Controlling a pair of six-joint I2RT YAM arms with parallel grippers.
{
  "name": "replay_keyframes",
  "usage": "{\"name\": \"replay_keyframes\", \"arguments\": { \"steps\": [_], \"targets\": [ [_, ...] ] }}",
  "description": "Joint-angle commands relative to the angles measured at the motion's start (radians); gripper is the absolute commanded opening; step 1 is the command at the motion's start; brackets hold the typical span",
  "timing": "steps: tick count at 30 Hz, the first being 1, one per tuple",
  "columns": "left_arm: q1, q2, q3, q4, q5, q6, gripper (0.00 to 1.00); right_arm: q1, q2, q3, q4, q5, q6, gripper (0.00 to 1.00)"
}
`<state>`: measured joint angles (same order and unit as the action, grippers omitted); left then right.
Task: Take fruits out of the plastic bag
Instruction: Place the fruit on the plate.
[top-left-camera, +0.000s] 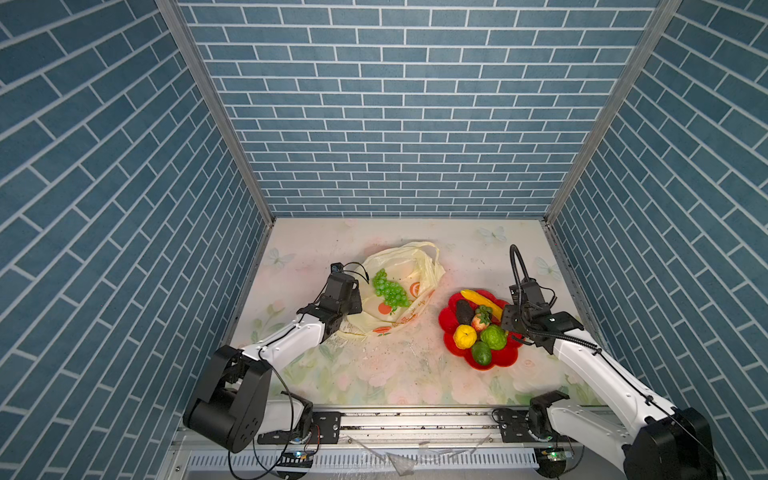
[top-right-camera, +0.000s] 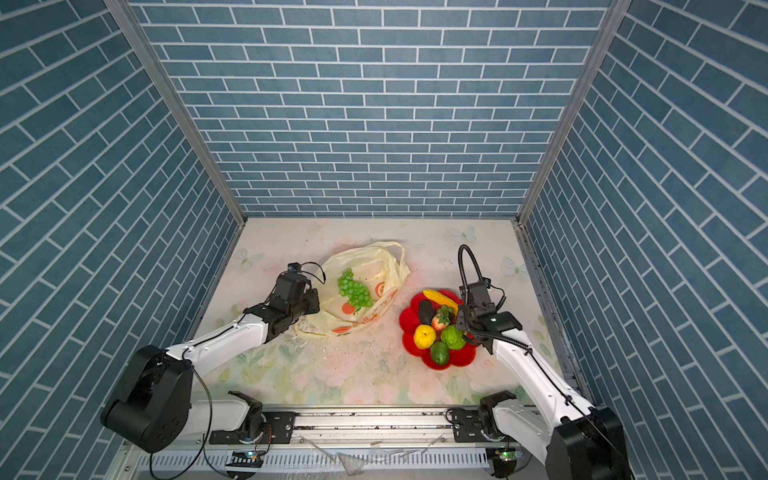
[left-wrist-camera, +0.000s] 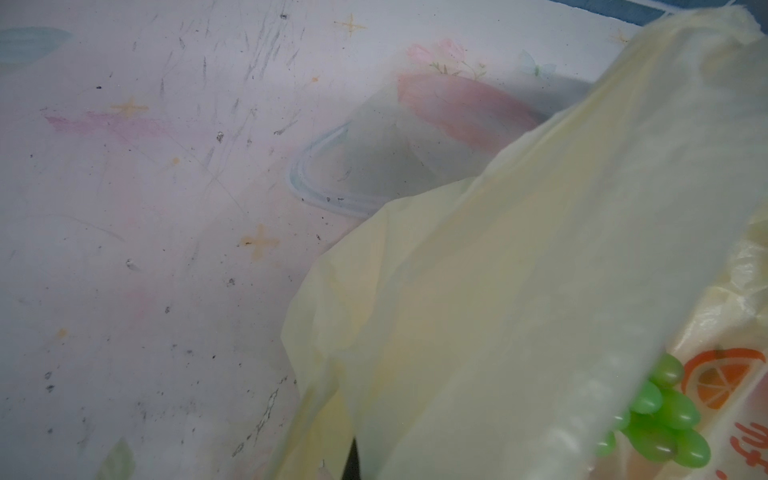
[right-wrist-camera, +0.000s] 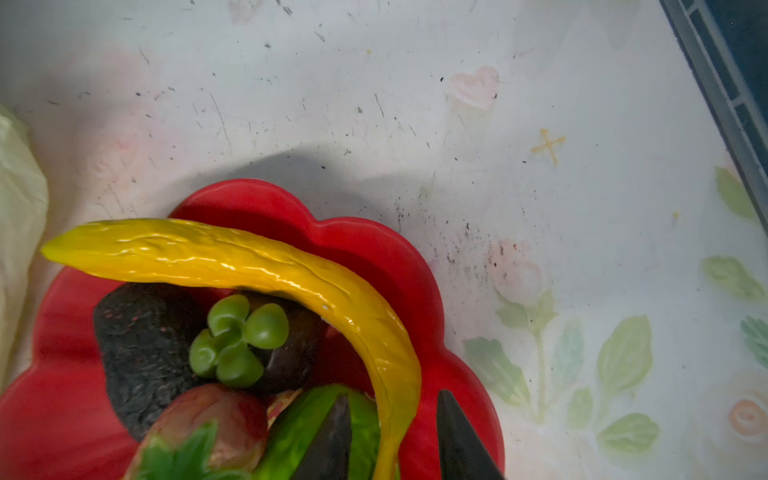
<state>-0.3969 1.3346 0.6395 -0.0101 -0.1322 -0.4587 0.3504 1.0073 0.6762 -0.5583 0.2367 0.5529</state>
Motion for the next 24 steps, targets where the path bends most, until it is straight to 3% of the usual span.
{"name": "replay_keyframes", "arguments": {
  "steps": [1, 7, 11, 16, 24],
  "targets": [
    [0.005, 0.013, 0.006, 0.002, 0.027, 0.008, 0.03, 0.009, -0.035, 0.095, -0.025, -0.068, 0.047, 0.37],
    [0.002, 0.018, 0.005, 0.021, 0.060, 0.017, 0.03, 0.155, 0.046, 0.206, 0.028, -0.054, 0.066, 0.38],
    [0.002, 0.015, 0.002, 0.023, 0.061, 0.010, 0.03, 0.255, 0.192, 0.286, 0.131, -0.101, 0.041, 0.46],
    [0.002, 0.008, 0.002, 0.014, 0.045, 0.011, 0.04, 0.340, 0.422, 0.432, 0.202, -0.183, -0.027, 0.48],
    [0.003, -0.009, 0.002, 0.000, 0.036, 0.011, 0.03, 0.416, 0.682, 0.593, 0.216, -0.290, -0.057, 0.42]
  ]
}}
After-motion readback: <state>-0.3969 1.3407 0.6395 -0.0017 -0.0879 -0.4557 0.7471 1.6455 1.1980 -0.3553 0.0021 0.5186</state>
